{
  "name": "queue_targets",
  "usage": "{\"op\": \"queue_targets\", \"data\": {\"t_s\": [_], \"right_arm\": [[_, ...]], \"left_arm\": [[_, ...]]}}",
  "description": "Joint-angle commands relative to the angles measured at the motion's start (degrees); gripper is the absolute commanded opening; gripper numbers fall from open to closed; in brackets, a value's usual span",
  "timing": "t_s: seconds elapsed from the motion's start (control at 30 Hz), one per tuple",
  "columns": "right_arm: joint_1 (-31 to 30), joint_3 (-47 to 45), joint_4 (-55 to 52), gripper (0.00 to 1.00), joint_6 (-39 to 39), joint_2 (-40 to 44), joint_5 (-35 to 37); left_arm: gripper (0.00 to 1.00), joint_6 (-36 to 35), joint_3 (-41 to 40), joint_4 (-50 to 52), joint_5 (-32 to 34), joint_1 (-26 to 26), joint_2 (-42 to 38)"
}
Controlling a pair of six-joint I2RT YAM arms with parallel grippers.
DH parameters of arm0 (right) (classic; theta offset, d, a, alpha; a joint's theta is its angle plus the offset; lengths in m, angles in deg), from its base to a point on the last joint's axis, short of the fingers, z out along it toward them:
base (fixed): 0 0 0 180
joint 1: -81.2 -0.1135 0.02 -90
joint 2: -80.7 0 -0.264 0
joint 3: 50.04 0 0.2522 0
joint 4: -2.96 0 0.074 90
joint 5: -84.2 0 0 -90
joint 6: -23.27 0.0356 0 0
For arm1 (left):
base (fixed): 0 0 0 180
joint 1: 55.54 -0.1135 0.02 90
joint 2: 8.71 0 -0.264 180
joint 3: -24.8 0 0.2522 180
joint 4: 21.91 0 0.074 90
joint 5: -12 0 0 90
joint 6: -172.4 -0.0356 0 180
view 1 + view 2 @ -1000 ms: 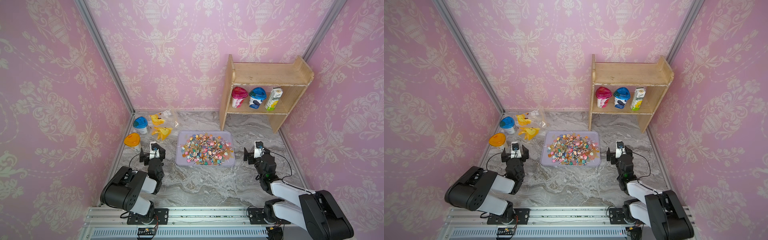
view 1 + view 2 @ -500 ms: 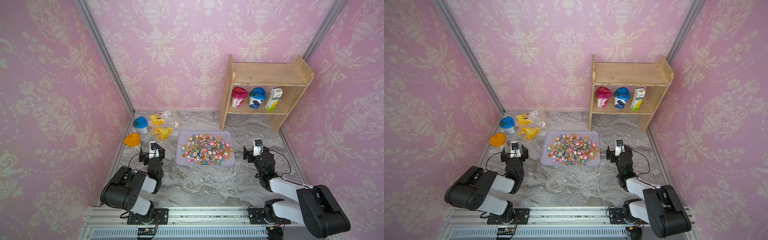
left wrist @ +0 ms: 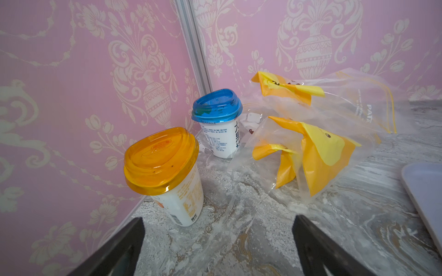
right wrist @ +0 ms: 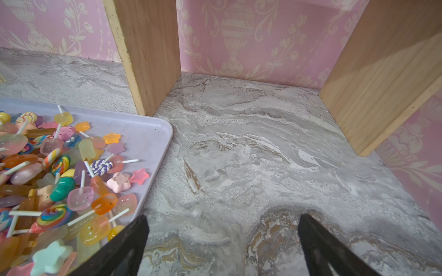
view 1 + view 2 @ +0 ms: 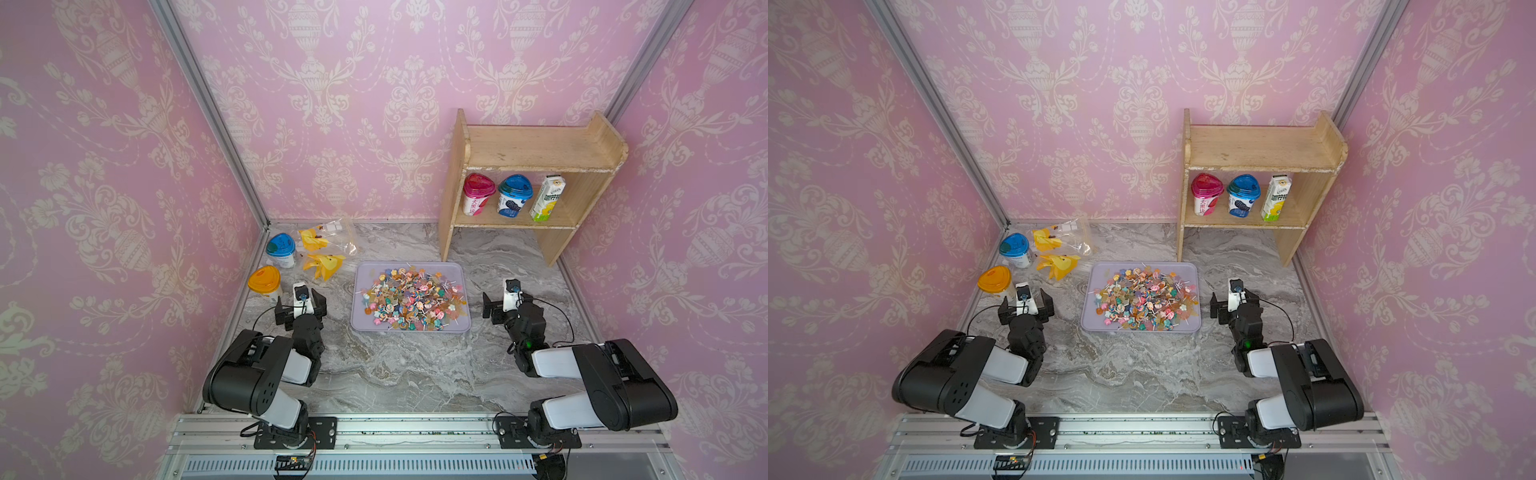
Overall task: Pour candies out of the ziploc bag
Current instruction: Reset both arms
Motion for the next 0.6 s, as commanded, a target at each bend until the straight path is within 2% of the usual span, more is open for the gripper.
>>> {"op": "queue_targets", "data": {"t_s": [0.0,0.57], "right_arm": [[0.0,0.47,1.81,1.0,0.83,-0.04,-0.41],[0.12,1.04,0.86,1.0,0.75,-0.11,-0.55]], "left_arm": [[0.99,2.54,0.69,-0.78,-1.57,-0.5,0.57],[0.99,3.42,-0.34,-0.69,-2.73,-0.74,-0.07]]}}
